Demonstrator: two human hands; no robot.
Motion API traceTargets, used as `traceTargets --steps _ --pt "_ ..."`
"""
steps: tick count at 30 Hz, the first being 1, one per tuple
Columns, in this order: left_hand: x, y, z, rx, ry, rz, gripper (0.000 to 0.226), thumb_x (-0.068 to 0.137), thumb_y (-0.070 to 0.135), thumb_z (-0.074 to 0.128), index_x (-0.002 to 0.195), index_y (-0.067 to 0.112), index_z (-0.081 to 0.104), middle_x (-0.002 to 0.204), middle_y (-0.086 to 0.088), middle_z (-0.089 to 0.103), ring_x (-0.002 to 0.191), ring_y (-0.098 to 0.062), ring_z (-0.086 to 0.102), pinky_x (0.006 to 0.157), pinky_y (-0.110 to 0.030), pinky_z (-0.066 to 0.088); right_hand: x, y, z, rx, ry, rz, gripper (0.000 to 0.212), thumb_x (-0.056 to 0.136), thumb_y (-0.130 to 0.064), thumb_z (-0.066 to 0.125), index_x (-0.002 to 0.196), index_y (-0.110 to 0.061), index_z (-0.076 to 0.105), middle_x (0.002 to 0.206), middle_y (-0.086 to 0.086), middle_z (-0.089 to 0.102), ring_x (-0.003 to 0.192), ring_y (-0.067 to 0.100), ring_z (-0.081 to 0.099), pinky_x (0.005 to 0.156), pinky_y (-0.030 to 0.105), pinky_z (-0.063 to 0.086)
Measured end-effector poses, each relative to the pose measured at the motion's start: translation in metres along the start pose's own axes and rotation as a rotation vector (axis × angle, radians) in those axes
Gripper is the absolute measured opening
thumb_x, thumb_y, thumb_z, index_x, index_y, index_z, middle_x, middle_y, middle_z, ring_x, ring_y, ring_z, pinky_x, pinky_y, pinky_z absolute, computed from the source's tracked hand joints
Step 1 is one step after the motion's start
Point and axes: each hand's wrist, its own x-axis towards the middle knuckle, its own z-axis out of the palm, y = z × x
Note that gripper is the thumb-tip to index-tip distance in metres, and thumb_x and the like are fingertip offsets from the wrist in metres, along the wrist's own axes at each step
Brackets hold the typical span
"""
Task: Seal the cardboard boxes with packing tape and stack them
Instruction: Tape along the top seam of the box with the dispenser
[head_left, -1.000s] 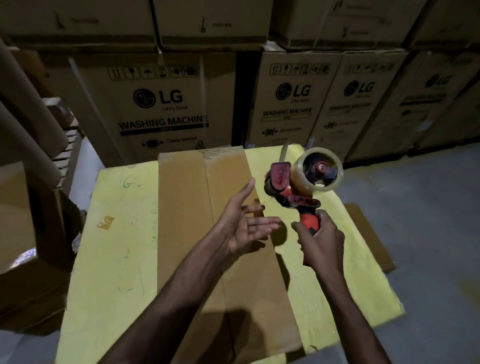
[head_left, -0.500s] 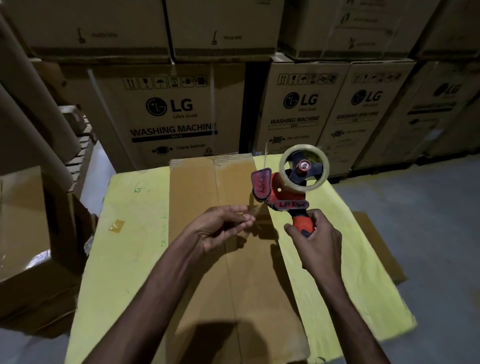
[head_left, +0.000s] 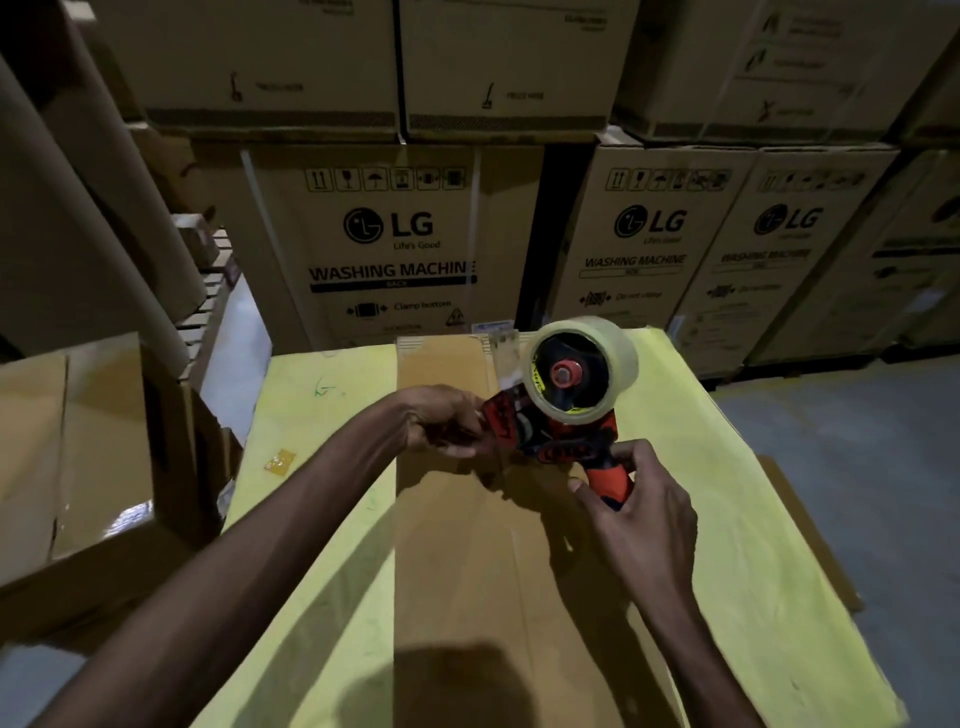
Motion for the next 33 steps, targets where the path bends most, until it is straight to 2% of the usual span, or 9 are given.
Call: traceTargets --steps 4,7,11,15,20,24,29,31,33 --pt "0.024 0.026 -0.024 0.216 0.059 0.029 0.035 0.097 -0.012 0.046 0.117 0.01 0.065 0.079 -0.013 0.068 0.047 -0.011 0.057 0.042 -0.02 0.047 0.005 -0.014 0.02 0.021 -0.049 0.028 0.049 0.083 -0.034 0.084 0.107 -0.031 0.042 0.099 -0.012 0.058 0.086 0.015 0.057 0.068 0.029 0.037" --pt "0.056 0.04 -0.051 0.356 0.084 0.052 0.013 0.092 -0.003 0.063 0.094 0.009 0.068 0.082 -0.012 0.067 0.056 -0.014 0.057 0.053 -0.026 0.048 0.018 -0.025 0.033 0.042 -0.045 0.026 0.05 0.084 -0.031 0.083 0.106 -0.033 0.039 0.099 -0.012 0.055 0.088 0.013 0.054 0.069 0.03 0.037" --pt "0.095 0.058 -0.08 0.437 0.081 0.076 0.004 0.091 0.011 0.071 0.088 0.012 0.068 0.089 -0.012 0.066 0.064 -0.016 0.056 0.061 -0.031 0.047 0.044 -0.032 0.05 0.125 -0.046 0.019 0.047 0.086 -0.024 0.082 0.106 -0.033 0.04 0.106 -0.01 0.054 0.095 0.015 0.057 0.075 0.03 0.044" --pt "0.113 0.089 -0.091 0.456 0.111 0.164 0.022 0.099 0.011 0.065 0.078 0.015 0.061 0.073 -0.002 0.06 0.055 -0.012 0.052 0.054 -0.026 0.043 0.074 -0.037 0.063 0.207 -0.143 0.042 0.038 0.095 -0.026 0.071 0.113 -0.032 0.038 0.109 -0.004 0.057 0.094 0.016 0.058 0.066 0.02 0.041" --pt "0.131 0.11 -0.109 0.51 0.069 0.292 0.029 0.101 0.006 0.062 0.075 0.015 0.055 0.058 0.01 0.055 0.056 -0.01 0.047 0.05 -0.021 0.04 0.114 -0.046 0.069 0.11 -0.264 0.044 0.034 0.102 -0.036 0.06 0.123 -0.032 0.033 0.108 -0.005 0.056 0.092 0.018 0.059 0.074 0.029 0.042" --pt "0.145 0.118 -0.124 0.626 0.065 0.393 0.006 0.096 0.001 0.064 0.101 0.003 0.066 0.087 -0.004 0.067 0.075 -0.016 0.062 0.062 -0.027 0.052 0.135 -0.058 0.077 -0.001 -0.305 -0.022 0.036 0.106 -0.039 0.051 0.133 -0.023 0.034 0.112 -0.004 0.054 0.093 0.017 0.053 0.073 0.029 0.038" --pt "0.156 0.128 -0.127 0.694 0.092 0.507 0.024 0.091 -0.005 0.067 0.113 0.003 0.061 0.102 -0.007 0.062 0.081 -0.018 0.06 0.063 -0.029 0.052 0.144 -0.074 0.097 -0.054 -0.26 -0.016 0.042 0.106 -0.033 0.051 0.14 -0.019 0.03 0.13 0.002 0.059 0.109 0.023 0.059 0.08 0.034 0.044" --pt "0.16 0.133 -0.126 0.711 0.098 0.495 0.026 0.09 -0.004 0.069 0.11 0.011 0.061 0.106 -0.006 0.063 0.083 -0.017 0.061 0.066 -0.027 0.053 0.144 -0.076 0.105 -0.076 -0.254 -0.001 0.047 0.106 -0.033 0.05 0.143 -0.018 0.027 0.133 0.004 0.059 0.111 0.025 0.061 0.083 0.036 0.045" --pt "0.17 0.133 -0.131 0.749 0.088 0.462 0.022 0.092 -0.001 0.068 0.113 0.005 0.063 0.11 -0.014 0.065 0.087 -0.023 0.063 0.069 -0.031 0.053 0.144 -0.076 0.109 -0.074 -0.252 0.021 0.049 0.106 -0.033 0.049 0.145 -0.016 0.026 0.133 0.006 0.059 0.111 0.026 0.061 0.081 0.035 0.044"
